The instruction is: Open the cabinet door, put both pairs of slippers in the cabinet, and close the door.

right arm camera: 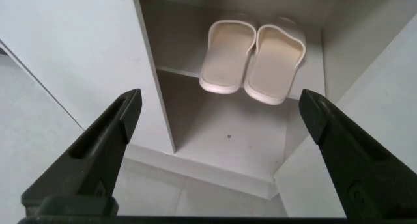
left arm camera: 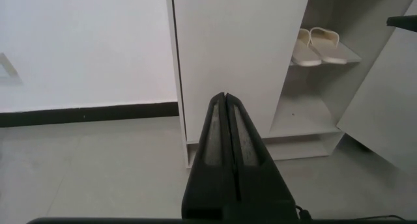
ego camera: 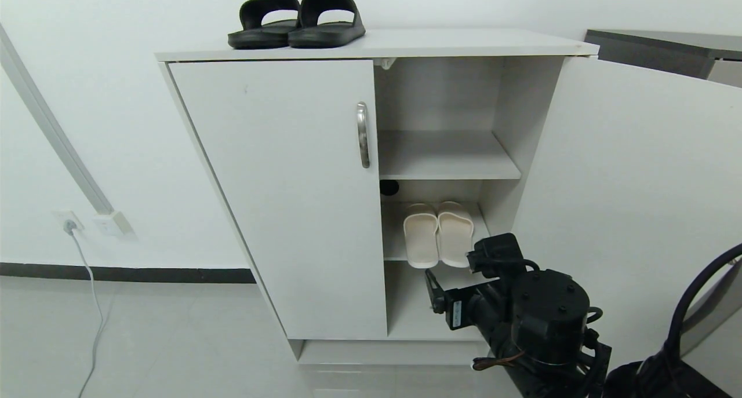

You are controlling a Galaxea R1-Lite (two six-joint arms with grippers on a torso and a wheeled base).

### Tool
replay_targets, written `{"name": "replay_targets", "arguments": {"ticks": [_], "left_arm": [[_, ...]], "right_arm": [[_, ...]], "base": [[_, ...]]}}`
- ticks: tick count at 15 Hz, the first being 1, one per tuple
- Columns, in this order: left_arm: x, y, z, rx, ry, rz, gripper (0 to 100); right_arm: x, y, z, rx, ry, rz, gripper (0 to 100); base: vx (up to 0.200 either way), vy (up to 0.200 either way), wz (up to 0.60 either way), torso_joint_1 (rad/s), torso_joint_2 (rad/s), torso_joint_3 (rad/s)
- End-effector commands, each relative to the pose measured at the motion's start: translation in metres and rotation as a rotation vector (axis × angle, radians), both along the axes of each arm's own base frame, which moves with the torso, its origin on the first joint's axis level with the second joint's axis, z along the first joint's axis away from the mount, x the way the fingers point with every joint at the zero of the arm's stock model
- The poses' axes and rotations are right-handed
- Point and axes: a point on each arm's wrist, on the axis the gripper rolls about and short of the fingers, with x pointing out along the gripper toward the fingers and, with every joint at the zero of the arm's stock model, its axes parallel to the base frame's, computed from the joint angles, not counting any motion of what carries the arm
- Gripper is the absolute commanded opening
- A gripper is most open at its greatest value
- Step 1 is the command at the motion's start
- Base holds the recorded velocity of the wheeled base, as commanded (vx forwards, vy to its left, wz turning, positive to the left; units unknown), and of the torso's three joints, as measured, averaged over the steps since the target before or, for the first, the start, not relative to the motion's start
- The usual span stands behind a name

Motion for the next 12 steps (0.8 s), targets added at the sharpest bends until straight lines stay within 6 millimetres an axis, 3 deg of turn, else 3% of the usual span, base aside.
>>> {"name": "replay_targets", "arguments": {"ticks": [1,12], "left_arm": [[0.0001,0.0000,0.0000,-0.002,0.002,0.001,0],[0.0001,0.0000,0.0000,-0.002,0.002,0.001,0]], "right_arm": [[0.0000,0.0010,-0.0025,-0.006,0.004,0.002,100],[-0.0015,0.0015,-0.0039,-0.011,0.008,0.006,100]], "base": [[0.000,0.200,0.00,0.002,0.01,-0.002],[0.000,0.200,0.00,0.001,0.00,0.005]]}}
